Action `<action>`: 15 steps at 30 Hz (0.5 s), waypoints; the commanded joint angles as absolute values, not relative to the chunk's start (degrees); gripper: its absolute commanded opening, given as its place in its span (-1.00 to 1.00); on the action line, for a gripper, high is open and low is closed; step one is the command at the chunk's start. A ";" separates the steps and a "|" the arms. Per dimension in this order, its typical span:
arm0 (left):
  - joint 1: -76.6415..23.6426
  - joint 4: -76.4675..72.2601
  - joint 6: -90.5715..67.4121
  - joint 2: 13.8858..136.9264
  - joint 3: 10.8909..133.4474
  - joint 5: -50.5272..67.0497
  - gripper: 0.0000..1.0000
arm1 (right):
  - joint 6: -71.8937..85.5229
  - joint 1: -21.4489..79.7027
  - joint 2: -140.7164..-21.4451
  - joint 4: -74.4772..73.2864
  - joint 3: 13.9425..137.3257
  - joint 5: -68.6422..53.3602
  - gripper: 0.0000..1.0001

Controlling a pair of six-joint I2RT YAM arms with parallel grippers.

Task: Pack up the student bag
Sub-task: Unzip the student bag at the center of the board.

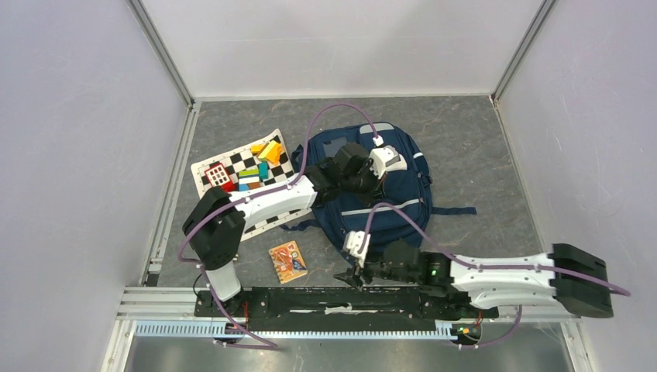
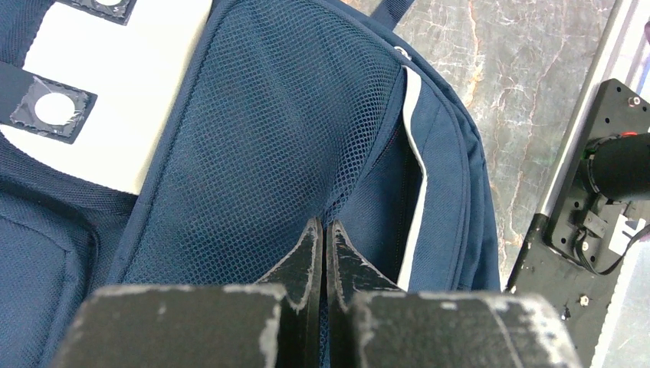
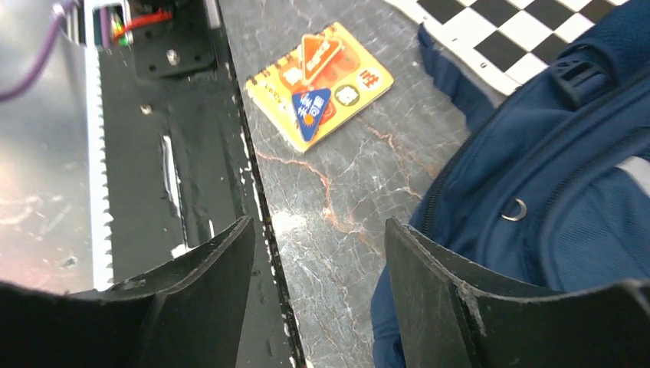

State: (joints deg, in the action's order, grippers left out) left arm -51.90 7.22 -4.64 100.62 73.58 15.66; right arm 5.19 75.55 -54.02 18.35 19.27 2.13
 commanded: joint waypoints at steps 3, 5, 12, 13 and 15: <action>-51.76 3.87 -6.24 100.91 76.94 20.92 -0.96 | -1.29 78.49 -68.05 35.28 23.24 4.65 0.33; -51.69 3.87 -6.24 100.99 76.87 20.88 -0.96 | -1.88 79.39 -72.41 37.74 25.40 4.54 0.33; -51.75 3.82 -6.11 100.87 76.73 20.40 -0.96 | -3.24 81.66 -85.57 40.17 33.61 4.56 0.25; -51.68 3.93 -6.07 100.82 76.73 20.31 -0.96 | -3.57 81.91 -87.15 40.17 34.44 4.82 0.23; -51.70 4.03 -5.98 100.79 76.73 20.13 -0.96 | -3.87 82.00 -89.45 39.92 35.66 5.06 0.20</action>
State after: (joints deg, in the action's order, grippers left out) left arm -51.48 7.42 -4.64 100.79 73.78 17.17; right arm -1.87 81.25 -85.62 36.25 31.99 3.73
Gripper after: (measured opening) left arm 0.034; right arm 0.614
